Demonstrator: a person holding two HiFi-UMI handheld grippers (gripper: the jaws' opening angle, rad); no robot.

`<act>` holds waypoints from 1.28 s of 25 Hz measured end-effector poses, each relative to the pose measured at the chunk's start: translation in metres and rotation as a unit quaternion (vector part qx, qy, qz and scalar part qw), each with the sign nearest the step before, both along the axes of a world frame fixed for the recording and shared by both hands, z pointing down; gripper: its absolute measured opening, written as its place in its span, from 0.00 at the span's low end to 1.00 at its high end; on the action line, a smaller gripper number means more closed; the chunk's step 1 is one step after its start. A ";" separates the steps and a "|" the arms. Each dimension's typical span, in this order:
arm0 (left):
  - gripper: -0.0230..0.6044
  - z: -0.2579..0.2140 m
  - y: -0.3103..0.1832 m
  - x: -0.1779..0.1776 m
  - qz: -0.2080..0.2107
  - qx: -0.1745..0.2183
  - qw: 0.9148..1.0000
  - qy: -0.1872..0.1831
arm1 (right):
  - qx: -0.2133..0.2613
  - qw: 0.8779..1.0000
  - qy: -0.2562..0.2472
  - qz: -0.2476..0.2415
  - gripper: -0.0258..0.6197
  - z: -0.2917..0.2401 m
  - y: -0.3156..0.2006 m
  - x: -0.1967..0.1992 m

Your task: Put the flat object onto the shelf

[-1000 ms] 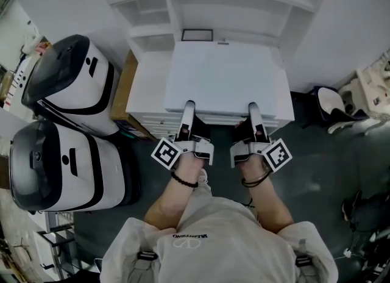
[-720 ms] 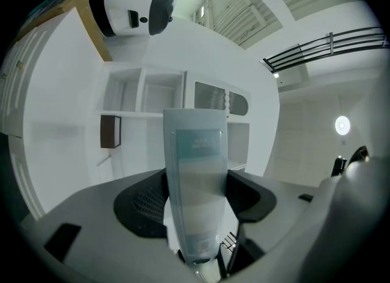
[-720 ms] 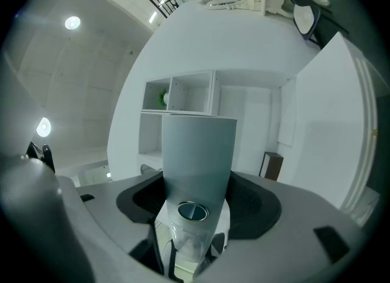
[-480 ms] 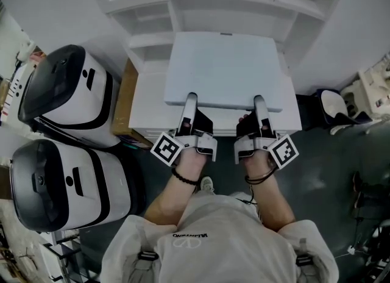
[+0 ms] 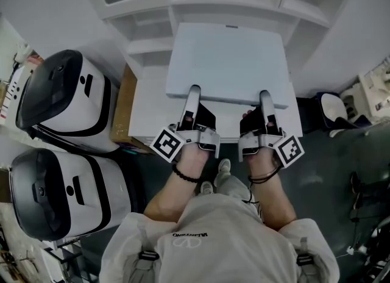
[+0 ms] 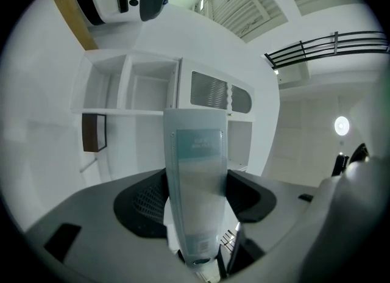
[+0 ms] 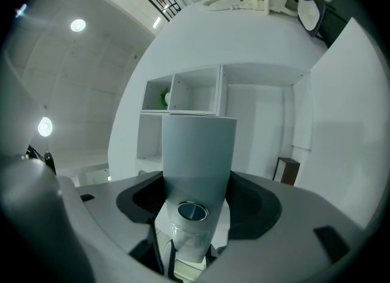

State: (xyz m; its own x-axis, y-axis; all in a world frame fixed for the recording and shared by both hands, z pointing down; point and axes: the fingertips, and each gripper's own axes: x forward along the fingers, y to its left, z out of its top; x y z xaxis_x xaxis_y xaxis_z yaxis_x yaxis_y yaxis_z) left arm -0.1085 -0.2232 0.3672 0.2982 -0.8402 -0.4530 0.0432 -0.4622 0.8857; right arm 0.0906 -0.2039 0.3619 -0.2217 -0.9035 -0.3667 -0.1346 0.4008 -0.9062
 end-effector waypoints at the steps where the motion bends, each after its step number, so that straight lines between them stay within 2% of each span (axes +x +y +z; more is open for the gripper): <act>1: 0.49 -0.002 -0.005 0.000 -0.001 0.001 1.000 -0.001 | 0.001 1.000 0.001 -0.001 0.51 -0.002 -0.005 0.001; 8: 0.49 -0.022 -0.040 0.007 -0.013 0.007 1.000 -0.001 | 0.002 1.000 -0.001 -0.019 0.51 -0.021 -0.045 0.007; 16: 0.49 -0.055 -0.090 0.018 -0.036 0.028 0.999 -0.010 | 0.026 0.999 -0.002 -0.041 0.51 -0.051 -0.105 0.019; 25: 0.49 -0.079 -0.153 0.034 -0.064 0.040 0.997 -0.001 | 0.037 0.997 0.009 -0.070 0.51 -0.079 -0.179 0.034; 32: 0.49 -0.087 -0.163 0.035 -0.072 0.053 0.996 -0.003 | 0.049 0.996 0.007 -0.073 0.51 -0.086 -0.192 0.036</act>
State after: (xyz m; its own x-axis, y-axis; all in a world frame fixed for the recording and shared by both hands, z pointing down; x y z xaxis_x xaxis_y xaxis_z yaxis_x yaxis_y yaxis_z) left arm -0.0736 -0.3860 0.2807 0.1803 -0.8220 -0.5402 -0.0360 -0.5543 0.8315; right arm 0.1267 -0.3956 0.2759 -0.3539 -0.8209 -0.4481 -0.0813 0.5043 -0.8597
